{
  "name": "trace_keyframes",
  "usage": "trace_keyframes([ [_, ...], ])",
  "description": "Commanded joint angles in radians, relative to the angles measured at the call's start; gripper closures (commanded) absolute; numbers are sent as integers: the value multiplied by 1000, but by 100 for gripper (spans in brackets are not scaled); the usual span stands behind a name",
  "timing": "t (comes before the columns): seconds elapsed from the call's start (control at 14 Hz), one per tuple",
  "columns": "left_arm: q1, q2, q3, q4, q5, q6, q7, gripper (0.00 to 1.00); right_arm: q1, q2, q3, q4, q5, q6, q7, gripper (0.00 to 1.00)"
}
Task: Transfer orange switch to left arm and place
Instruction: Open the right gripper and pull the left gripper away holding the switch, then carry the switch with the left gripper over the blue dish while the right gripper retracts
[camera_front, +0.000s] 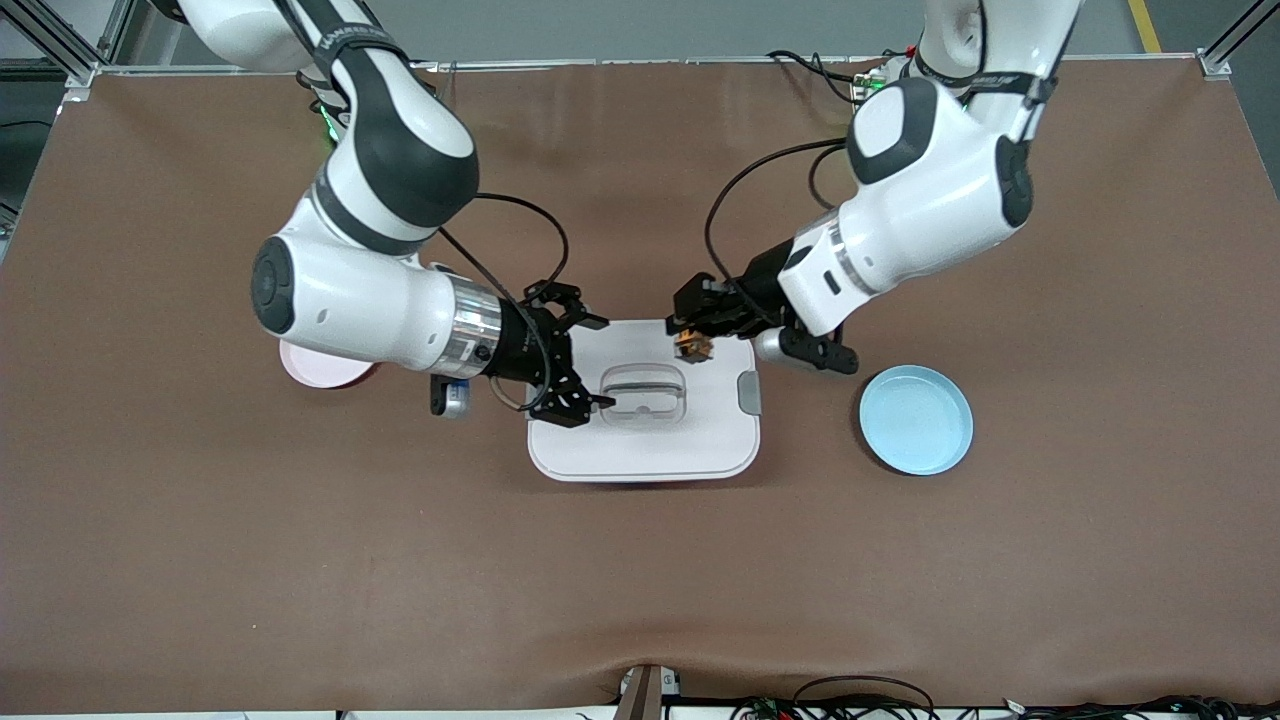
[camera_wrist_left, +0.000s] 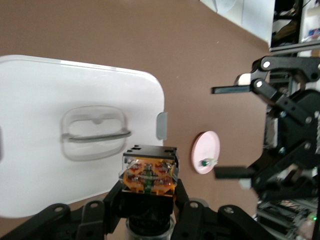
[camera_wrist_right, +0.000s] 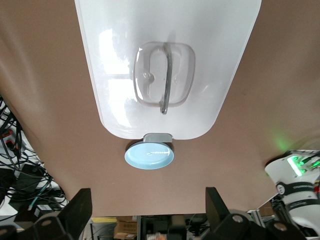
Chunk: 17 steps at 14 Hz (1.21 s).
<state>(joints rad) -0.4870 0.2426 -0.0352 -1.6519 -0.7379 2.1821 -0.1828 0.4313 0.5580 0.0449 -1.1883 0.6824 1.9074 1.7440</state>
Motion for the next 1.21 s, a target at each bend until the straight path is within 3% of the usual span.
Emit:
trace_keyframes([
  [0.0, 43, -58, 0, -16, 104, -91, -4, 100, -37, 19, 9, 67, -47, -95, -82, 0],
  [0.21, 100, -114, 0, -22, 234, -212, -7, 100, -66, 16, 7, 81, -121, -203, -216, 0],
  [0.5, 198, -190, 1, -84, 323, -355, -7, 100, -127, 13, 6, 101, -178, -350, -369, 0],
  [0.79, 281, -250, 0, -218, 460, -355, -9, 100, -170, 11, 7, 128, -282, -482, -553, 0],
  [1.14, 372, -255, -2, -278, 546, -354, -64, 100, -189, 5, 7, 130, -366, -563, -699, 0],
])
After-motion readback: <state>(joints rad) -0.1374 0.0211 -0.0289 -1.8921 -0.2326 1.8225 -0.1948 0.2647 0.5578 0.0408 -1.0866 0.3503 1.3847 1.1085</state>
